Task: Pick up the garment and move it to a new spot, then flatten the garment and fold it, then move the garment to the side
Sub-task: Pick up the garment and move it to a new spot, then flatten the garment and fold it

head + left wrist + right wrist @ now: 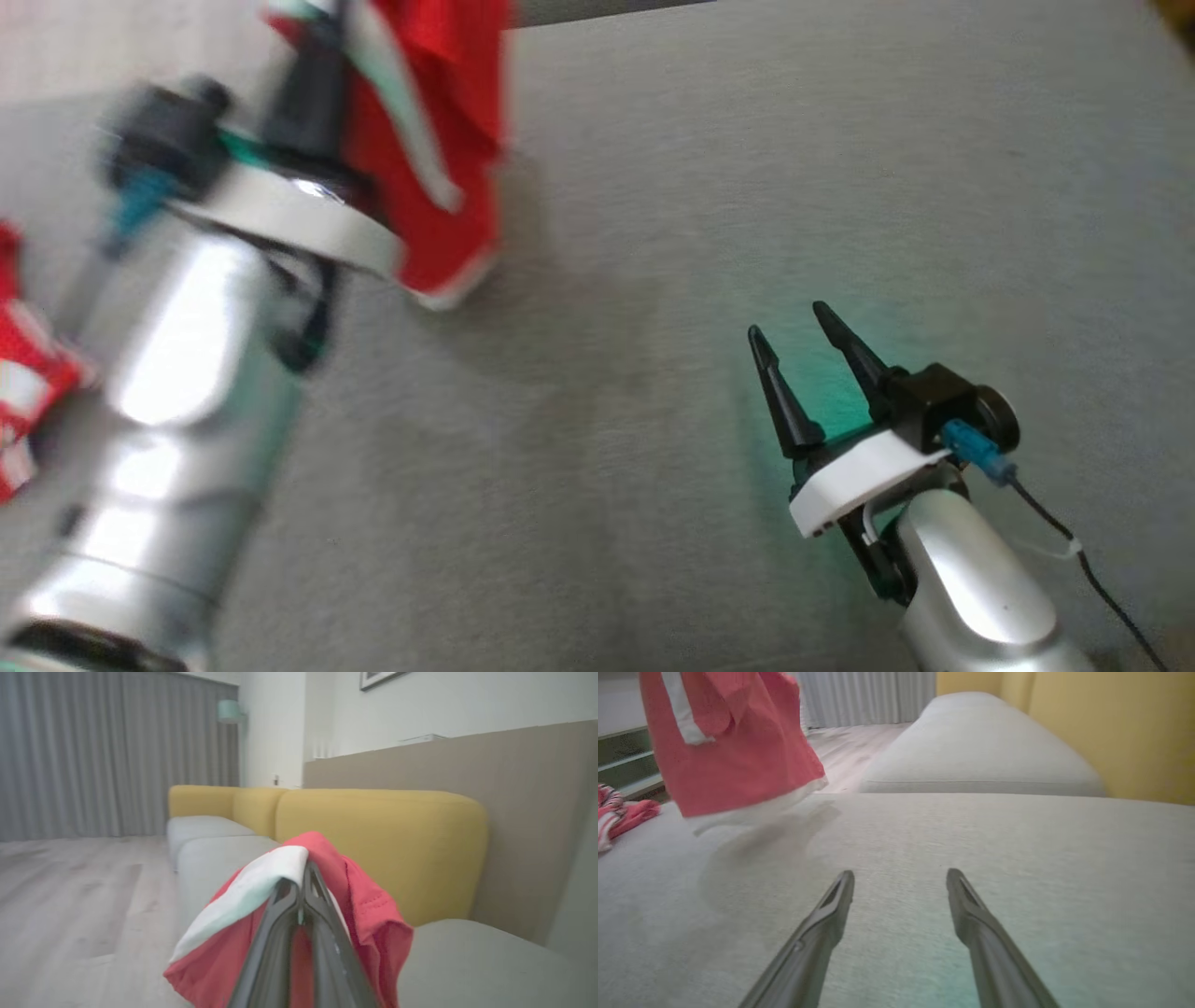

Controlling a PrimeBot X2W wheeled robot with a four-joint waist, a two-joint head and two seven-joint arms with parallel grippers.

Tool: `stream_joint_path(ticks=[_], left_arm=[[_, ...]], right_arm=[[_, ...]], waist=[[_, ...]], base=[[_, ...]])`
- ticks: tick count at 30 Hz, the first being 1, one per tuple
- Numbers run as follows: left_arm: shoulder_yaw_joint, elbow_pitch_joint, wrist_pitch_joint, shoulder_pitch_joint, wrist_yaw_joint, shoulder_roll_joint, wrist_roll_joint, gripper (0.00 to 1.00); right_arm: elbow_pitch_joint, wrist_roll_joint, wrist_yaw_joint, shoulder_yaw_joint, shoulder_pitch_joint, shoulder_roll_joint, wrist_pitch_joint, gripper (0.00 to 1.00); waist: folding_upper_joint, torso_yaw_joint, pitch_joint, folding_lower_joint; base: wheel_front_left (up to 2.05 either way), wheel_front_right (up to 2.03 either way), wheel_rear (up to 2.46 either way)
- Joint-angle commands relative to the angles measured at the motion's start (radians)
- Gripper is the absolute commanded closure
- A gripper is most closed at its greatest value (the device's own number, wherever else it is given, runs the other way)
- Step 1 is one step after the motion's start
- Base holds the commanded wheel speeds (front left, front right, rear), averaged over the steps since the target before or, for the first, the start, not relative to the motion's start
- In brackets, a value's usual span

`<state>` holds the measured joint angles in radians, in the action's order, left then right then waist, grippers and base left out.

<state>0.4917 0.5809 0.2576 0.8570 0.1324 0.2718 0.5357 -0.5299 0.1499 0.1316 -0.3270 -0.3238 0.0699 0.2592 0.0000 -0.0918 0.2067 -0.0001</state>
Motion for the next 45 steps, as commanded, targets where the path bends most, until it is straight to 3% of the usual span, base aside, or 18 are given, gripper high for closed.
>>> stream_joint_path(ticks=[1,9,10,11,12,24,34,42,45], left_arm=[[-0.001,-0.033,0.004,-0.008,-0.002,-0.003,0.013,1.00],[0.054,0.006,0.004,-0.153,-0.002,-0.122,0.020,1.00],[0.046,0.015,0.004,-0.173,-0.003,-0.128,0.008,0.88],[0.038,0.025,0.004,-0.193,-0.006,-0.131,-0.006,0.31],[0.026,0.032,0.004,-0.213,-0.010,-0.135,-0.019,0.00],[-0.257,-0.058,0.004,-0.477,-0.073,-0.151,-0.162,0.00],[-0.455,-0.204,0.004,-0.732,-0.045,-0.198,-0.282,0.00],[-0.491,-0.246,0.004,-0.826,-0.023,-0.220,-0.312,0.00],[-0.474,-0.240,0.004,-0.817,-0.019,-0.221,-0.301,0.00]], right_arm=[[0.031,0.007,-0.001,-0.023,-0.001,-0.018,0.003,0.00],[0.033,0.024,-0.001,-0.040,0.010,-0.019,0.003,0.00],[0.035,0.026,-0.001,-0.039,0.011,-0.019,0.003,0.00],[0.037,0.029,-0.001,-0.037,0.012,-0.019,0.003,0.00],[0.038,0.030,-0.001,-0.034,0.015,-0.019,0.003,0.00],[0.047,0.025,-0.001,0.042,0.031,-0.020,0.003,0.00],[0.045,0.030,-0.001,0.111,0.085,-0.020,0.003,0.00],[0.029,0.028,-0.001,0.106,0.118,-0.020,0.003,0.00],[0.026,0.035,-0.001,0.054,0.111,-0.020,0.003,0.00]], waist=[[0.0000,-0.093,-0.029,0.0001],[0.0000,-0.177,-0.033,0.0001],[0.0000,-0.178,-0.034,0.0001],[0.0000,-0.178,-0.034,0.0001],[0.0000,-0.175,-0.035,0.0001],[0.0000,-0.059,-0.071,0.0001],[0.0000,0.015,-0.141,0.0001],[0.0000,0.026,-0.155,0.0001],[0.0000,0.038,-0.144,0.0001]], base=[[0.00,0.00,0.00],[0.00,0.00,0.00],[0.00,0.00,0.00],[0.00,0.00,0.00],[0.00,0.00,0.00],[0.00,0.00,0.00],[0.00,0.00,0.00],[0.00,0.00,0.00],[0.00,0.00,0.00]])
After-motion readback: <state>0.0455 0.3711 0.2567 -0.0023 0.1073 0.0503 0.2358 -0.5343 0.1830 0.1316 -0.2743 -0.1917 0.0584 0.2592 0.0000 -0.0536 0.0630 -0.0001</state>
